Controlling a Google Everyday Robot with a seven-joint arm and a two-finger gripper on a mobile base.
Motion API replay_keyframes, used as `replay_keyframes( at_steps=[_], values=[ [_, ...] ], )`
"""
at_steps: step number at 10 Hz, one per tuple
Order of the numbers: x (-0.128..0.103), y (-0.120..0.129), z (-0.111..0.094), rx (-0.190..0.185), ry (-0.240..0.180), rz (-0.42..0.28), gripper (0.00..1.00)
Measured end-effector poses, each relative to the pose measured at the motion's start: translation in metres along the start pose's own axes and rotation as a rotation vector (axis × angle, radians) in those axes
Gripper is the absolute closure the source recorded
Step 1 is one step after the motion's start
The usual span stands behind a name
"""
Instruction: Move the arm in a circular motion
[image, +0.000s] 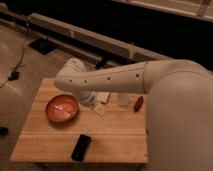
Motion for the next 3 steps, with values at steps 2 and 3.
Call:
replay_keyframes(
  at_steps=[2, 3],
  values=[
    [0.003, 0.033, -0.002, -0.011, -0.015, 0.018, 0.35],
    [0.014, 0.053, -0.002, -0.02, -0.019, 0.046, 0.35]
  ],
)
